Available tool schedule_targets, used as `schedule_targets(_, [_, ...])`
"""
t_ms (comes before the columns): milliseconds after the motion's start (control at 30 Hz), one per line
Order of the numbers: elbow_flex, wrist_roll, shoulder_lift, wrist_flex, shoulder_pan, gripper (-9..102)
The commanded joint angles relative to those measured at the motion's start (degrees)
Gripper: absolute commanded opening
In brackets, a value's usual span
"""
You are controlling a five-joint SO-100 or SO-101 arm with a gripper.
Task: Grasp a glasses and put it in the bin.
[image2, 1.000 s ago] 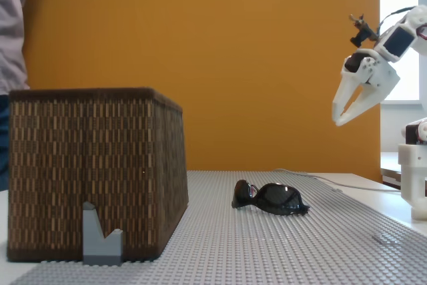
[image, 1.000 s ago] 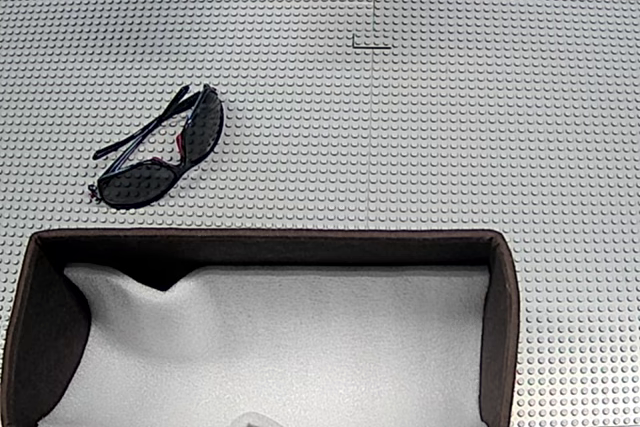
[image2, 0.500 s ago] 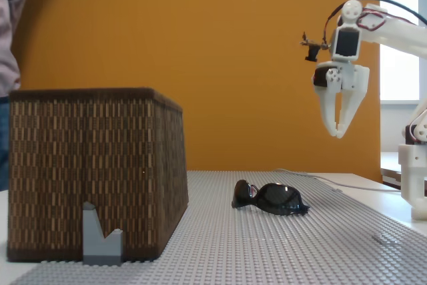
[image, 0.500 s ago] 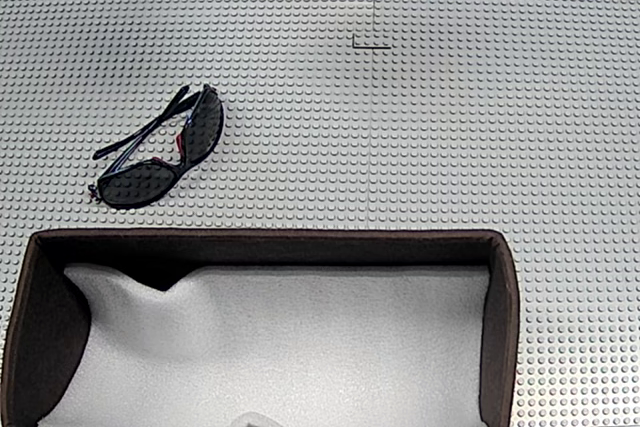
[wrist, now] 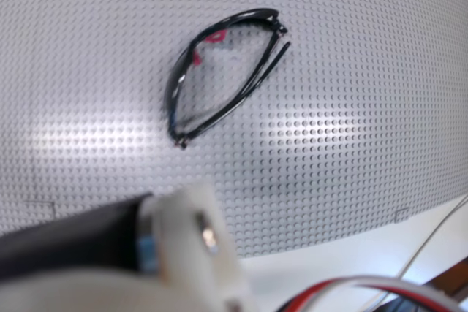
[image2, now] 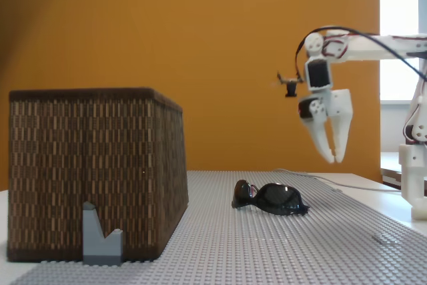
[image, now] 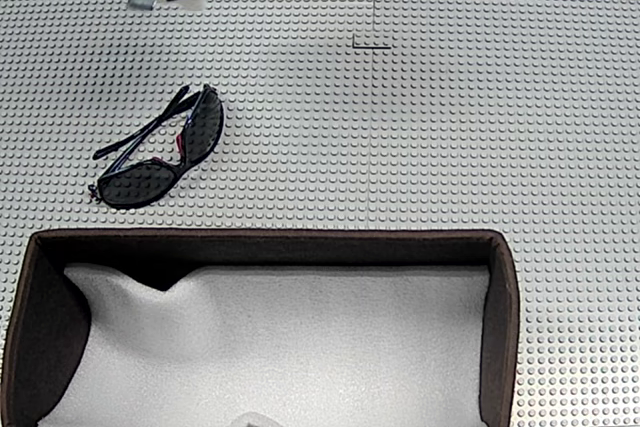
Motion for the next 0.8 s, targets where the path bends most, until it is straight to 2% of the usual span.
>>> schedule_targets(0, [-1.85, -3.16, -1.76, -0.44, 1.14, 19])
schedule_targets(200, [-8.26, -13.8, -9.84, 0.0, 1.85, 28])
schedule_targets(367, [-17.84, -23.91, -16.79, 2.72, 2.11, 30])
schedule_targets(633, [-25.49, -30.15, -27.25, 3.69, 2.55, 44])
schedule_targets(767, [-29.0, -32.7, -31.73, 3.78, 2.29, 44])
